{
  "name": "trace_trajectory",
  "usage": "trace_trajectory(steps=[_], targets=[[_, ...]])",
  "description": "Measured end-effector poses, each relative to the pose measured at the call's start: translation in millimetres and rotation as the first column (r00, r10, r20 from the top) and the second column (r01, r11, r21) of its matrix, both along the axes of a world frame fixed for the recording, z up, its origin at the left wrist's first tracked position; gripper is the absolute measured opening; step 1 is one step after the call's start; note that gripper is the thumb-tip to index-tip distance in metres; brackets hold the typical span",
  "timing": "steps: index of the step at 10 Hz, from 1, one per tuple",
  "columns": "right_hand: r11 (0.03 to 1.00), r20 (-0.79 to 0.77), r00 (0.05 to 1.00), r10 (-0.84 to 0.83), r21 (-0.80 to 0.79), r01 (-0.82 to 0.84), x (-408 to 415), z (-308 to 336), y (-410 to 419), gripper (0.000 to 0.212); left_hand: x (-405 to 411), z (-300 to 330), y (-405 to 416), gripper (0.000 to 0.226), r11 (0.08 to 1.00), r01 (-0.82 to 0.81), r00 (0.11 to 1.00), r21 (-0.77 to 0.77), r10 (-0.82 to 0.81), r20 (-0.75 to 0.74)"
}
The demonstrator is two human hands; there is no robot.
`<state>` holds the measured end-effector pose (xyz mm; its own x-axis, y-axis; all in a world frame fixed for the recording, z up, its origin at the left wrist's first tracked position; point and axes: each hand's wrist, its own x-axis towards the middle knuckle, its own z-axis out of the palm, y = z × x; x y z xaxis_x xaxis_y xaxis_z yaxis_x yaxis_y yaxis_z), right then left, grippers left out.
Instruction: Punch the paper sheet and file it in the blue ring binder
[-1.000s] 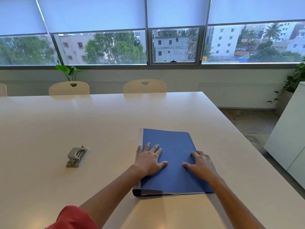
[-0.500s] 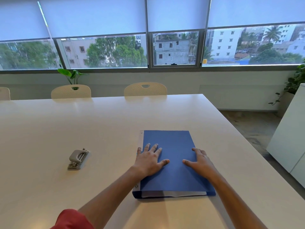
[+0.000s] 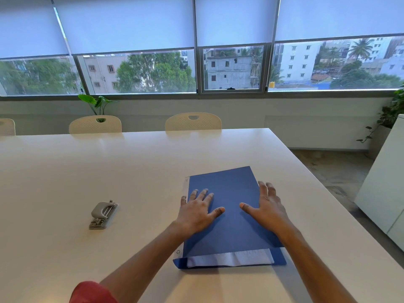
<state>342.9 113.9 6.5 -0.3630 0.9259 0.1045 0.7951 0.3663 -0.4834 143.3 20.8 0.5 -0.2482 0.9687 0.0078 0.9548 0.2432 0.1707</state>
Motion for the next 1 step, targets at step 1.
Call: trace_trajectory(steps=[1], targets=[[0.995,0.057,0.998,-0.007,0.104,0.001,-4.9,10.8,-6.7,0.096,1.3,0.8,0.5,0.076,0.999,-0.002,1.000,0.048,0.001,0.016]])
